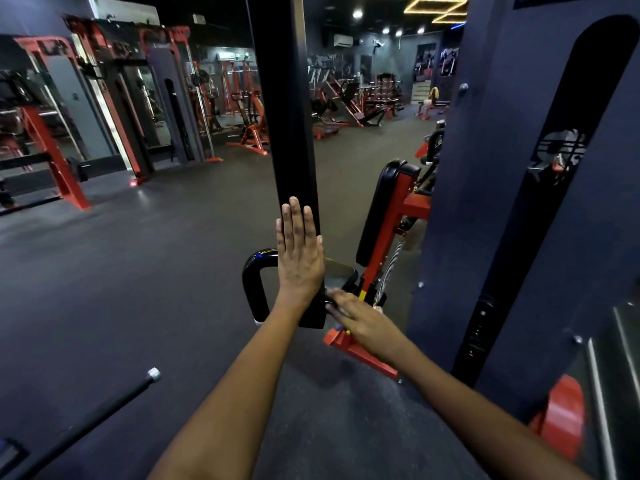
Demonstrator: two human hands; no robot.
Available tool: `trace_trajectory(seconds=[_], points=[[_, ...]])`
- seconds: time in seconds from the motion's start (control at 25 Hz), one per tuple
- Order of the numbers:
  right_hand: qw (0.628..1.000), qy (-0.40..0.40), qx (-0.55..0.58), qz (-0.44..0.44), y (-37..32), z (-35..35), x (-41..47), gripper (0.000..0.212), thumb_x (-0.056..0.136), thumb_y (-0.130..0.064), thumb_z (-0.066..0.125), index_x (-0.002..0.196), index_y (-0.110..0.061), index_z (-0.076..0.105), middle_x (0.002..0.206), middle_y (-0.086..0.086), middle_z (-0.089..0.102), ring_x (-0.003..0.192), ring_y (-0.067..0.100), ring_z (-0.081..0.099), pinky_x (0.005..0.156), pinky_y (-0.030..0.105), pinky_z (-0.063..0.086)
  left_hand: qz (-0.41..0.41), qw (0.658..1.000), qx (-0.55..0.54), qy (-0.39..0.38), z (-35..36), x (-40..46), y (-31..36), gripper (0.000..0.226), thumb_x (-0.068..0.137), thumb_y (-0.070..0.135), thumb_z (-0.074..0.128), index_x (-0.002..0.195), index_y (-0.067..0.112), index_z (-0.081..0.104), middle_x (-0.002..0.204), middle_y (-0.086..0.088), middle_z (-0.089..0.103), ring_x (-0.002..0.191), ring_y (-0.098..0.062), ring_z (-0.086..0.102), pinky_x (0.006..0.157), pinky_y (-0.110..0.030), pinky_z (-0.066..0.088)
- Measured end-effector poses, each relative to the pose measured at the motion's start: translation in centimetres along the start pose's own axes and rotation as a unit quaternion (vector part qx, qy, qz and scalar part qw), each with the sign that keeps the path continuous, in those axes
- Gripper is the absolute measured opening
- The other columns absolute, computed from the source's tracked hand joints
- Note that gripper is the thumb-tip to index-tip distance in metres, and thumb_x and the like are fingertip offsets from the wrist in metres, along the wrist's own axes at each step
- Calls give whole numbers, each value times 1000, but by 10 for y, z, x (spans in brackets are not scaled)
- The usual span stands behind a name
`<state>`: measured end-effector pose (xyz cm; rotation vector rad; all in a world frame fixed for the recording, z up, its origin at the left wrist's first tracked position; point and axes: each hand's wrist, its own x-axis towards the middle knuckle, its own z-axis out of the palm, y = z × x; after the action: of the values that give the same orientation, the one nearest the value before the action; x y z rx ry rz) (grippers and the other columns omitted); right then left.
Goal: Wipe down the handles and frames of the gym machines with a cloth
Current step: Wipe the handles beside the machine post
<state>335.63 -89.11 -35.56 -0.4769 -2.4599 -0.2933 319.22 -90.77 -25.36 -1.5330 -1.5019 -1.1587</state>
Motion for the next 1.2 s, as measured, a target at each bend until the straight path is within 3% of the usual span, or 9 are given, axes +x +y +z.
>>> trace_trajectory(seconds=[0.2, 0.32, 0.4, 0.48, 0.68, 0.84, 0.96, 1.08, 1.2], points=[[990, -73, -37, -117, 37, -9, -45, 41, 97, -15, 37, 137, -7, 41, 144, 8, 43, 137, 23, 34, 109, 37, 36, 9, 1000, 1, -3, -2, 0, -2, 79, 95, 16, 36, 148, 13, -23, 155, -5, -31, 145, -21, -21, 120, -37, -5], [995, 25, 60, 76, 45, -32, -52, 38, 88, -5, 50, 126, -9, 53, 125, 10, 60, 116, 22, 57, 96, 30, 48, 2, 1000, -4, 4, 1, -1, -1, 79, 95, 15, 36, 148, 13, -22, 155, -5, -30, 146, -20, -20, 120, -37, -5], [943, 76, 128, 297, 38, -26, -9, 34, 84, 3, 53, 113, -11, 65, 108, 8, 67, 98, 21, 64, 85, 27, 49, 7, 1000, -4, 7, 2, -1, -2, 79, 95, 15, 36, 149, 13, -21, 155, -5, -30, 146, -20, -19, 120, -37, -5], [888, -58, 225, 398, 22, -16, 44, 26, 89, -1, 49, 103, -7, 70, 103, 13, 69, 96, 25, 65, 81, 30, 48, 12, 1000, 3, 10, 2, -1, -2, 79, 95, 16, 36, 149, 12, -21, 156, -5, -29, 146, -21, -19, 120, -37, -5], [847, -263, 274, 372, 7, -8, 82, 39, 99, -18, 35, 71, -4, 59, 94, 27, 62, 89, 32, 60, 74, 36, 42, 15, 1000, 9, 16, 2, 0, -2, 79, 94, 17, 36, 149, 12, -21, 156, -6, -29, 146, -21, -19, 120, -37, -5], [778, -356, 325, 401, 28, -13, 71, 41, 99, -31, 33, 94, -7, 66, 94, 13, 70, 76, 26, 67, 66, 28, 53, 22, 1000, 10, 15, 0, -2, -2, 79, 94, 16, 36, 149, 12, -21, 156, -5, -29, 146, -21, -20, 120, -37, -5], [663, -382, 433, 476, 35, -13, 61, 43, 96, -44, 38, 86, -10, 62, 67, 4, 67, 43, 14, 57, 40, 25, 44, 30, 999, 10, 14, -2, -4, -3, 79, 94, 17, 36, 149, 12, -21, 156, -6, -29, 146, -21, -19, 120, -37, -5], [637, -365, 431, 524, 48, -7, 42, 46, 88, -43, 39, 96, -4, 63, 75, 10, 61, 48, 17, 54, 48, 28, 43, 32, 999, 9, 13, -3, -4, -4, 79, 94, 17, 36, 149, 12, -20, 156, -6, -29, 146, -22, -19, 120, -37, -5], [547, -284, 497, 612, 44, -14, 25, 37, 91, -26, 39, 109, -1, 59, 82, 13, 62, 49, 14, 55, 46, 22, 46, 29, 1000, 6, 9, -5, -4, -3, 78, 94, 17, 34, 149, 12, -21, 156, -5, -29, 146, -21, -20, 120, -37, -6]])
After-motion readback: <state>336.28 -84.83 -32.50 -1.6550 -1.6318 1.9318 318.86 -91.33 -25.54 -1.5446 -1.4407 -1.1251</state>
